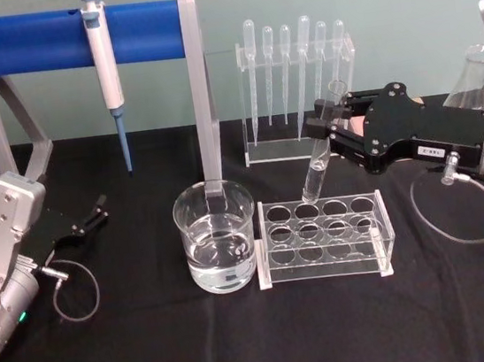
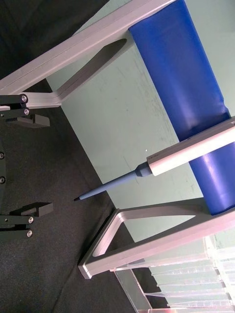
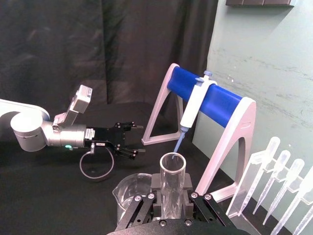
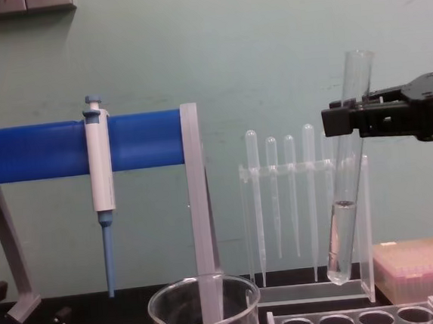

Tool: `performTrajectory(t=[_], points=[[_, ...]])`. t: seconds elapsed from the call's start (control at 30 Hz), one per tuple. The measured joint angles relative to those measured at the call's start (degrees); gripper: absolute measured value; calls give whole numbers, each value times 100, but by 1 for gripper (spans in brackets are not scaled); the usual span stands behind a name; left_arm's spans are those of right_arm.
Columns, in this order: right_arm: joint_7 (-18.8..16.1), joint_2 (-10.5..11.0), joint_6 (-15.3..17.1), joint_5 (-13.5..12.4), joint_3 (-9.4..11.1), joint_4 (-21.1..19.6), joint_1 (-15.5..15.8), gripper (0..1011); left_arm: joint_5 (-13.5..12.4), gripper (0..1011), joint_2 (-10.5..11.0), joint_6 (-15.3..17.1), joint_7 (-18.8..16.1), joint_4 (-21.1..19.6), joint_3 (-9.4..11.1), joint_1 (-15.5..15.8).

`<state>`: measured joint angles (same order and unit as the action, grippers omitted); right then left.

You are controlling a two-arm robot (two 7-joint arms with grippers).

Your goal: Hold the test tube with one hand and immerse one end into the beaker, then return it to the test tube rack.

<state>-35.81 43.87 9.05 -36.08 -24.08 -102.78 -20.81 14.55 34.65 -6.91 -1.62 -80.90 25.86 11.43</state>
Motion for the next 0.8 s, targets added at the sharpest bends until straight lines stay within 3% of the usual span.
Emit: performTrajectory(t=[0.43,0.8], points=[[-45,-14,-20,-42,-27,18,-77,236,0,1000,0,0,0,0,0,0],[-138,-406,211,-47,-488,143,-827,236,0,1000,0,0,0,0,0,0]])
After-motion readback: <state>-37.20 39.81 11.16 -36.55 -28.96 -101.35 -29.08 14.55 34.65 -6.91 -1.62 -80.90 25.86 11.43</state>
